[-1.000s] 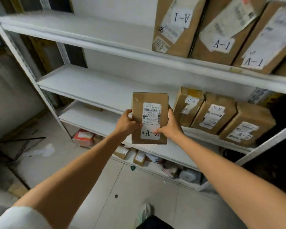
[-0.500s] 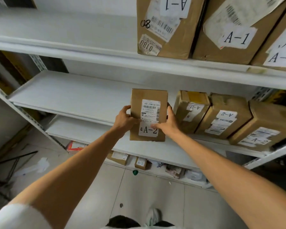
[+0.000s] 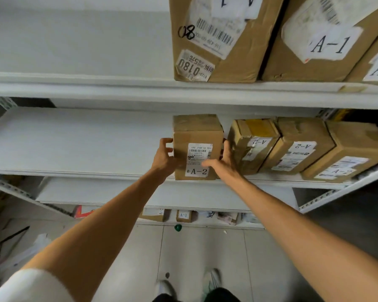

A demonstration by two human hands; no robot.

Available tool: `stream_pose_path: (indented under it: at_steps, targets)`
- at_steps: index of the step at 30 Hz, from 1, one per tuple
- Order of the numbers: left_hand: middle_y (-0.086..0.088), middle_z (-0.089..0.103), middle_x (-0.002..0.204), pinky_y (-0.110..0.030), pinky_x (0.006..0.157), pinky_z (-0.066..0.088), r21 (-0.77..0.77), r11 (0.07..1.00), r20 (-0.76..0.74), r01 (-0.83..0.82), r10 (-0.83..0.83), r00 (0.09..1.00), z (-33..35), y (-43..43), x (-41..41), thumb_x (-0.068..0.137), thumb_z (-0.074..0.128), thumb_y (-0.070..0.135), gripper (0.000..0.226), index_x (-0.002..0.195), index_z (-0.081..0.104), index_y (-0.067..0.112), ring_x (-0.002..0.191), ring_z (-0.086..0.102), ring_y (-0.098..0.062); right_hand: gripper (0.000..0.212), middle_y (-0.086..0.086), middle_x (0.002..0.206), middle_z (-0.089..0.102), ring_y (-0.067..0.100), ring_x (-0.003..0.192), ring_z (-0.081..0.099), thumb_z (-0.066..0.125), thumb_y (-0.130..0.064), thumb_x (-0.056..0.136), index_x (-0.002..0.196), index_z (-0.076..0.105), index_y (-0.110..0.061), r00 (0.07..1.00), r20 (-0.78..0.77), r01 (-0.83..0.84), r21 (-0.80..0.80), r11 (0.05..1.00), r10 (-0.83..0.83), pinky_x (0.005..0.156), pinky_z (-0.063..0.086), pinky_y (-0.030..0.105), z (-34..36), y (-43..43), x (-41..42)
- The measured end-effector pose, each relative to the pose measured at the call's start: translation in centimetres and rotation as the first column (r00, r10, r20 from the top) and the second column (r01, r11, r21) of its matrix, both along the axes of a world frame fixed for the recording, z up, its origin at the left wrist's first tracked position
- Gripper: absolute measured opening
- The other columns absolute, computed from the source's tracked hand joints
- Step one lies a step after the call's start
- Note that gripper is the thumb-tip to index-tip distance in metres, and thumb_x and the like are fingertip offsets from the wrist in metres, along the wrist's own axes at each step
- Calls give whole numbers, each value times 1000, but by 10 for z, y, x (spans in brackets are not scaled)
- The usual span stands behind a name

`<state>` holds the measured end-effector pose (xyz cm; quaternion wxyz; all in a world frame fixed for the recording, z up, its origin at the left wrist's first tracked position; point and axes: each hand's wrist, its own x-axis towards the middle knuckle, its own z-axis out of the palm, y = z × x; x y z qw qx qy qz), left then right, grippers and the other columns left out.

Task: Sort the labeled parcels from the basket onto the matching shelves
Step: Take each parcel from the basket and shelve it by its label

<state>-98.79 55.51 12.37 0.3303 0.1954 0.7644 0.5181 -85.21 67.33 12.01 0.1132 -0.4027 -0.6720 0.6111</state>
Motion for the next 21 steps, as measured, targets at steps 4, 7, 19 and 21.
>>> stream_pose_path:
  at_steps: [4,7,19,21]
  targets:
    - [-17,48,130,-47,78,58,19,999,56,27,-28,998,-10,7,-6,81,65,-7,62,129,30,12,107,59,-33,117,2,153,28,25,138,32,74,-34,62,152,1,-23,990,138,16,16,1000,-18,112,30,41,-4,-9,-3]
    - [-14,52,124,-30,65,58,19,1000,43,18,-19,999,-18,10,-5,82,70,1,55,118,29,12,95,62,-25,118,-3,149,27,18,135,30,74,-32,67,152,-6,-14,980,200,13,-1,1000,-13,114,27,36,-8,-17,-4]
    - [-13,53,121,-48,85,56,-8,1000,-86,-21,20,996,-33,39,1,69,84,16,65,111,35,20,104,60,-30,65,0,121,55,18,112,54,70,-9,73,126,33,-17,962,233,107,156,982,-141,94,45,30,-7,-25,10]
    - [-13,51,124,-48,87,55,-13,1000,-76,7,-8,997,-32,37,3,69,84,14,70,117,34,17,107,59,-30,60,-2,114,56,18,109,56,71,-13,70,118,35,-18,960,237,114,145,983,-147,93,48,32,-7,-26,14]
